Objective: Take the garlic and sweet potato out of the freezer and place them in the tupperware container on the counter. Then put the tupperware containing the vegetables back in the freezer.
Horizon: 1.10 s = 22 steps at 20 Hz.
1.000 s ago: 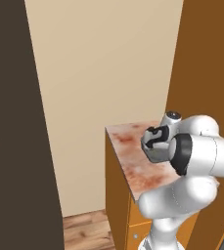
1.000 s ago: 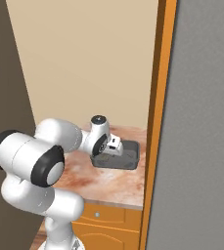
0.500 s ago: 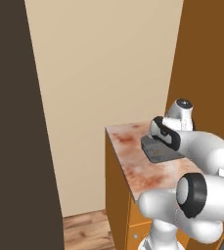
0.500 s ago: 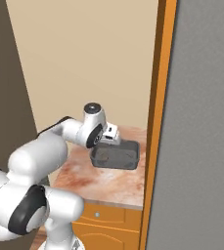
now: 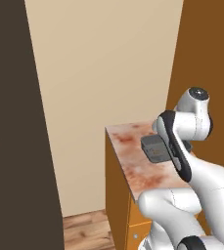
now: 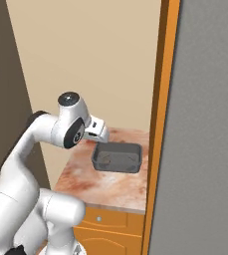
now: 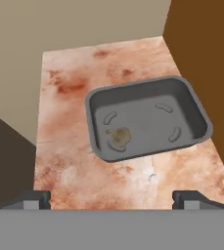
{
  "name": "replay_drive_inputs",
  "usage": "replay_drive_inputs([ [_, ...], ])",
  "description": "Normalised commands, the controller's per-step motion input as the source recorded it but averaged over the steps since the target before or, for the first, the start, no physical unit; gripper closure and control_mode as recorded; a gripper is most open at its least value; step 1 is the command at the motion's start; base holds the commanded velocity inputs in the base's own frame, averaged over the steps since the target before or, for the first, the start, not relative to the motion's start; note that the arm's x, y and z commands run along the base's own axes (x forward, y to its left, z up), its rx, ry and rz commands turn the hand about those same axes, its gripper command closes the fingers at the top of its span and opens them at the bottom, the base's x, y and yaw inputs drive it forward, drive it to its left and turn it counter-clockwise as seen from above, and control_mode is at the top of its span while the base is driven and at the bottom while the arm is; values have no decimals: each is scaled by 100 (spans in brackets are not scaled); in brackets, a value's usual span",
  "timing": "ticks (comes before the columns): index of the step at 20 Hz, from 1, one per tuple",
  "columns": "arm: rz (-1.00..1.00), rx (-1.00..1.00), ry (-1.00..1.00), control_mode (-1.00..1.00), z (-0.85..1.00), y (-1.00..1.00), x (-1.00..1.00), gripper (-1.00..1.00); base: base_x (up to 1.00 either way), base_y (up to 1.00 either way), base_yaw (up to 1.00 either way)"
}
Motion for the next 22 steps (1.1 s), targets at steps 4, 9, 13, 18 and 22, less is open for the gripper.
replay_drive_inputs([
  [4,-9,6,0,-100,87,8,-100,-100,0,0,0],
  [9,-5,2,0,-100,42,5,-100,-100,0,0,0],
  [13,-2,0,0,-100,3,20,-94,-100,0,0,0],
  [18,0,0,1,-100,0,15,-58,-100,0,0,0],
  [22,0,0,6,-100,0,18,-30,-100,0,0,0],
])
